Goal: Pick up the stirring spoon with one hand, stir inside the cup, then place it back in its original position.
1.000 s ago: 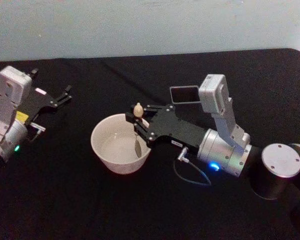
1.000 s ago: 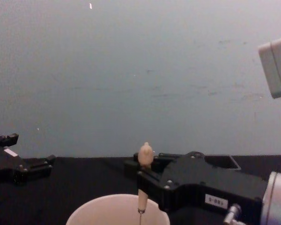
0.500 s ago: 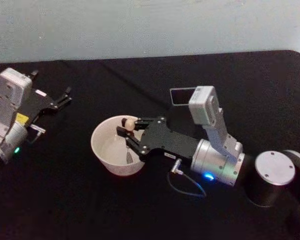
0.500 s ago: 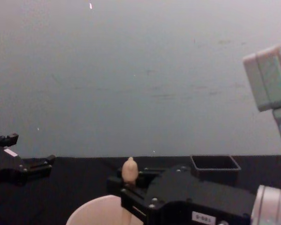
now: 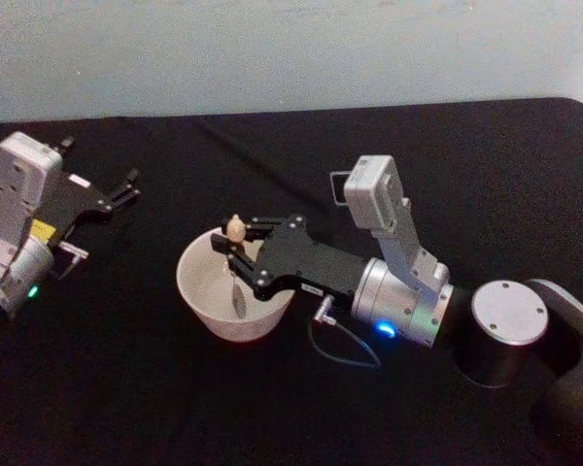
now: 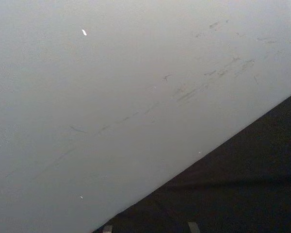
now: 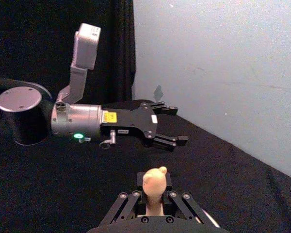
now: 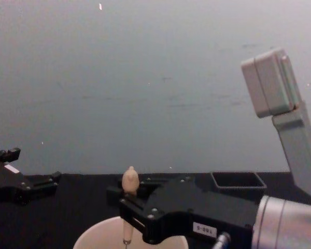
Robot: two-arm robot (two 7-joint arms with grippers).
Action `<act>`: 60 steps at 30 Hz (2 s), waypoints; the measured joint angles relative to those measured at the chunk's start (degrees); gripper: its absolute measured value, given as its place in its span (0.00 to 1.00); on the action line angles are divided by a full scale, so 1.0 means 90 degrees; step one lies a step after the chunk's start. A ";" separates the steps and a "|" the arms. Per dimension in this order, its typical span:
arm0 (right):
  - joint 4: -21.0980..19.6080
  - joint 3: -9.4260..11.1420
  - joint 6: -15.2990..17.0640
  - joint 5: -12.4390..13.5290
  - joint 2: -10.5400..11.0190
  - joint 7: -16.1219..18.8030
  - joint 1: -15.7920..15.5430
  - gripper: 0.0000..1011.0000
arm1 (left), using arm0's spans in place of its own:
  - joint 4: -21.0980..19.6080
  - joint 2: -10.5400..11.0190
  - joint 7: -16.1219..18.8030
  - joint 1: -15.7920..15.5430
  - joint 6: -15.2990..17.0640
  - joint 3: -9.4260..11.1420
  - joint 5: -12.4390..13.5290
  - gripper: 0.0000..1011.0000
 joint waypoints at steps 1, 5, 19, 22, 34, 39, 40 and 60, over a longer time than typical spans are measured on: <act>0.0027 -0.0001 -0.0003 -0.0008 -0.0017 -0.0011 0.0019 0.17 | 0.0000 0.0000 0.0000 0.0000 0.0000 0.0000 0.0000 0.99; 0.0157 0.0017 -0.0017 -0.0056 -0.0078 -0.0084 0.0087 0.17 | 0.0000 0.0000 0.0000 0.0001 0.0000 0.0000 0.0000 0.99; 0.0194 0.0195 -0.0017 -0.0071 -0.0065 -0.0194 0.0064 0.17 | 0.0000 0.0000 0.0000 0.0000 0.0000 0.0000 0.0000 0.99; 0.0157 0.0233 -0.0012 -0.0071 -0.0032 -0.0207 0.0032 0.17 | 0.0000 0.0000 0.0000 0.0001 0.0000 0.0000 0.0000 0.99; -0.0143 0.0348 0.0032 0.0042 0.0170 -0.0141 -0.0174 0.17 | 0.0000 0.0000 0.0000 0.0000 0.0000 0.0000 0.0000 0.99; -0.0233 0.0320 0.0049 0.0063 0.0216 -0.0100 -0.0243 0.17 | 0.0000 0.0000 0.0000 0.0000 0.0000 0.0000 0.0000 0.99; -0.0239 0.0310 0.0051 0.0064 0.0219 -0.0091 -0.0249 0.17 | 0.0000 0.0000 0.0000 0.0001 0.0000 0.0000 0.0000 0.99; -0.0021 0.0092 0.0053 0.0029 -0.0008 -0.0048 -0.0060 0.17 | 0.0000 0.0000 0.0000 0.0000 0.0000 0.0000 0.0000 0.99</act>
